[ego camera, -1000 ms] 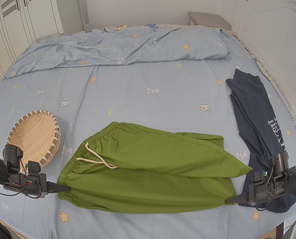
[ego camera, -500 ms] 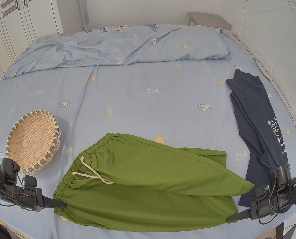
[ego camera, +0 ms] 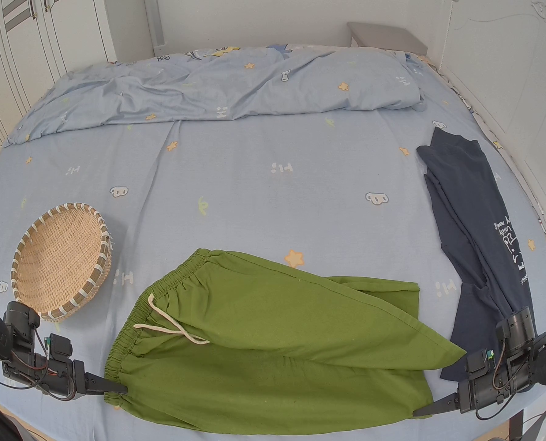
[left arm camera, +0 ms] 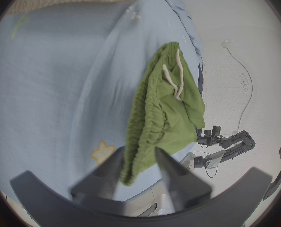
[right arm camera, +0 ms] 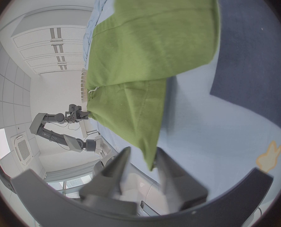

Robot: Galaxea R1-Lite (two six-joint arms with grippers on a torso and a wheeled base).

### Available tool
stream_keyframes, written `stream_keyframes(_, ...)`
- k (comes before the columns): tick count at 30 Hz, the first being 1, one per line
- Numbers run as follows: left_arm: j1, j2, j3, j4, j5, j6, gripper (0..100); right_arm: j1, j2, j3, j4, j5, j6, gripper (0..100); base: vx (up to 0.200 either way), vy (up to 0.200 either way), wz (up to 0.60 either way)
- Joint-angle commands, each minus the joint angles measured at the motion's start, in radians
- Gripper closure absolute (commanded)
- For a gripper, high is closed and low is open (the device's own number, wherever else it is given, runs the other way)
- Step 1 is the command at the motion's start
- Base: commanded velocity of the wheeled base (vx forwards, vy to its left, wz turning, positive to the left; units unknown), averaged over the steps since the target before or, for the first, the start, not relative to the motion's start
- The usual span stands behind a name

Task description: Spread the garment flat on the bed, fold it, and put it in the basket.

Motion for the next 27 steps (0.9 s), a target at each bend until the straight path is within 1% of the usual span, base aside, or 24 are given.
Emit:
stream_keyframes(1, -0.003, 0.036, 0.018, -0.044, 0.007, -0.002, 0, 0.003, 0.015, 0.006, -0.006, 0.001, -0.003, 0, 0.0, 0.0, 0.0)
stream_keyframes(7, 0.002, 0.016, 0.006, -0.033, -0.001, -0.005, 0, 0.004, -0.04, 0.009, -0.006, -0.002, -0.001, 0, 0.0, 0.0, 0.0)
stream_keyframes(10, 0.006, -0.082, 0.001, -0.011, -0.004, -0.026, 0, 0.004, -0.225, 0.023, 0.014, -0.002, 0.011, 0, 0.0, 0.0, 0.0)
stream_keyframes(11, 0.008, -0.091, 0.0, -0.007, -0.004, -0.028, 0, 0.004, -0.241, 0.023, 0.019, -0.002, 0.011, 0, 0.0, 0.0, 0.0)
stream_keyframes(13, 0.0, -0.183, -0.042, 0.056, -0.004, -0.057, 0, 0.001, -0.363, 0.007, 0.083, -0.003, 0.02, 0, 0.0, 0.0, 0.0)
stream_keyframes(14, 0.0, -0.183, -0.042, 0.056, -0.004, -0.057, 0, 0.001, -0.363, 0.007, 0.083, -0.003, 0.02, 0, 0.0, 0.0, 0.0)
stream_keyframes(15, -0.005, -0.255, -0.093, 0.133, -0.004, -0.095, 0, -0.011, -0.434, -0.02, 0.148, -0.006, 0.02, 0, 0.0, 0.0, 0.0)
stream_keyframes(16, -0.005, -0.255, -0.093, 0.133, -0.004, -0.095, 0, -0.011, -0.434, -0.02, 0.148, -0.006, 0.02, 0, 0.0, 0.0, 0.0)
stream_keyframes(17, -0.005, -0.309, -0.166, 0.233, -0.002, -0.141, 0, -0.026, -0.489, -0.056, 0.226, -0.01, 0.019, 0, 0.0, 0.0, 0.0)
stream_keyframes(18, -0.005, -0.309, -0.166, 0.233, -0.002, -0.141, 0, -0.026, -0.489, -0.056, 0.226, -0.01, 0.019, 0, 0.0, 0.0, 0.0)
stream_keyframes(19, -0.005, -0.332, -0.235, 0.309, -0.002, -0.167, 0, -0.049, -0.532, -0.086, 0.289, -0.01, 0.019, 0, 0.0, 0.0, 0.0)
stream_keyframes(21, -0.005, -0.34, -0.292, 0.361, 0.002, -0.169, 0, -0.065, -0.577, -0.112, 0.333, -0.01, 0.017, 0, 0.0, 0.0, 0.0)
stream_keyframes(22, -0.005, -0.34, -0.301, 0.368, 0.004, -0.169, 0, -0.068, -0.586, -0.115, 0.339, -0.01, 0.017, 0, 0.0, 0.0, 0.0)
stream_keyframes(23, -0.009, -0.343, -0.341, 0.384, 0.005, -0.169, 0, -0.08, -0.618, -0.138, 0.362, -0.01, 0.017, 0, 0.0, 0.0, 0.0)
stream_keyframes(25, -0.012, -0.343, -0.349, 0.384, 0.005, -0.169, 0, -0.082, -0.624, -0.143, 0.365, -0.01, 0.019, 0, 0.0, 0.0, 0.0)
stream_keyframes(26, -0.072, -0.338, -0.428, 0.389, 0.008, -0.173, 0, -0.086, -0.649, -0.221, 0.399, -0.01, 0.019, 0, 0.0, 0.0, 0.0)
stream_keyframes(27, -0.086, -0.337, -0.451, 0.387, 0.008, -0.175, 0, -0.086, -0.649, -0.25, 0.413, -0.01, 0.019, 0, 0.0, 0.0, 0.0)
